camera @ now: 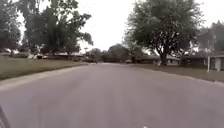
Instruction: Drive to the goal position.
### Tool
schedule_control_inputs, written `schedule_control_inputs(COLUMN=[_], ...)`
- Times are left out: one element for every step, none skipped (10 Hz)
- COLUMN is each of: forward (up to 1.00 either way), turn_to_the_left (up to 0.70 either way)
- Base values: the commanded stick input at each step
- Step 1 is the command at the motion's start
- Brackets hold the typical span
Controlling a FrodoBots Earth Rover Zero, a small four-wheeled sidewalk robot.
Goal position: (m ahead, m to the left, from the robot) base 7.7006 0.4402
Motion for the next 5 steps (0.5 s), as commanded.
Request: schedule_control_inputs(forward=[0.0, 0.0, 0.07, 0.21, 0.36], turn_to_the_left=[0.0, 0.0, 0.0, 0.0, 0.0])
